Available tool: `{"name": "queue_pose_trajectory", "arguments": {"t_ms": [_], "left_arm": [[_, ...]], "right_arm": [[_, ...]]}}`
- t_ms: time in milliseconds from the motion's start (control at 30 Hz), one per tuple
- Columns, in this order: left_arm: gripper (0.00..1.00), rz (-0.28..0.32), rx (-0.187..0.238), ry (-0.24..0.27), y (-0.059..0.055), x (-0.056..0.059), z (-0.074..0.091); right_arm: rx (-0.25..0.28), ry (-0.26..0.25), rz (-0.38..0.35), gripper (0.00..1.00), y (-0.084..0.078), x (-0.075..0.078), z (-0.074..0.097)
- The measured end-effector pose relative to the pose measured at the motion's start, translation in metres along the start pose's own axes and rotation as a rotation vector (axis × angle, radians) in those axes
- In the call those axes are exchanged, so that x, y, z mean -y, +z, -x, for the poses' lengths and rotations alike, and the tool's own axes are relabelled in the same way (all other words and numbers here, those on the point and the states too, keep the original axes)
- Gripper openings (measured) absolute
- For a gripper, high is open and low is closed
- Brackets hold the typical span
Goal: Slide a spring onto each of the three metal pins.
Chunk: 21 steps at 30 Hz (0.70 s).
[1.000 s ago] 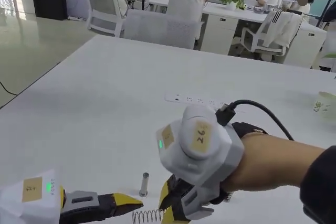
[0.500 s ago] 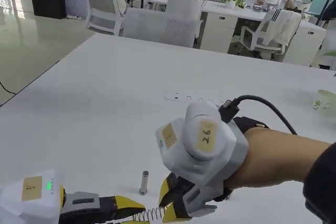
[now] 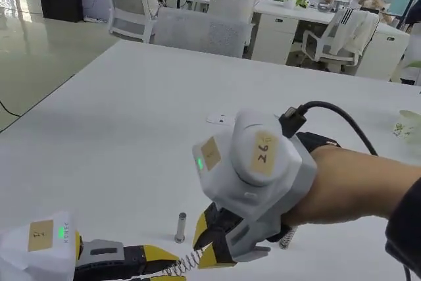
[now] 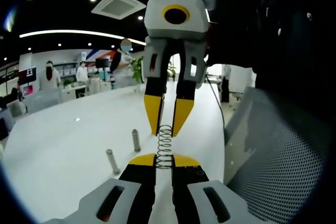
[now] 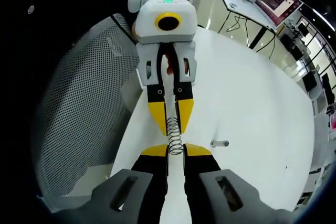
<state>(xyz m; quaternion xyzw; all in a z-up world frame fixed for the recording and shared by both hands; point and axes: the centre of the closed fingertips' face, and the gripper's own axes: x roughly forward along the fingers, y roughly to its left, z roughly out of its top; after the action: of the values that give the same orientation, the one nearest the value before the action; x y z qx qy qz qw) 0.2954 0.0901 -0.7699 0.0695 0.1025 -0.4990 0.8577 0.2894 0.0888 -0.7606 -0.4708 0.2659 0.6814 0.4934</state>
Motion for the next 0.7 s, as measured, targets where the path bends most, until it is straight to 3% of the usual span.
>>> {"name": "queue_pose_trajectory", "arguments": {"t_ms": [333, 700], "left_arm": [[0.03, -0.007, -0.008, 0.001, -0.002, -0.001, 0.0], [0.03, -0.011, 0.012, -0.003, 0.003, 0.0, 0.0]], "right_arm": [[0.023, -0.01, 0.02, 0.07, 0.016, 0.0, 0.004], [0.066, -0.019, 0.019, 0.08, 0.038, -0.001, 0.006]]}}
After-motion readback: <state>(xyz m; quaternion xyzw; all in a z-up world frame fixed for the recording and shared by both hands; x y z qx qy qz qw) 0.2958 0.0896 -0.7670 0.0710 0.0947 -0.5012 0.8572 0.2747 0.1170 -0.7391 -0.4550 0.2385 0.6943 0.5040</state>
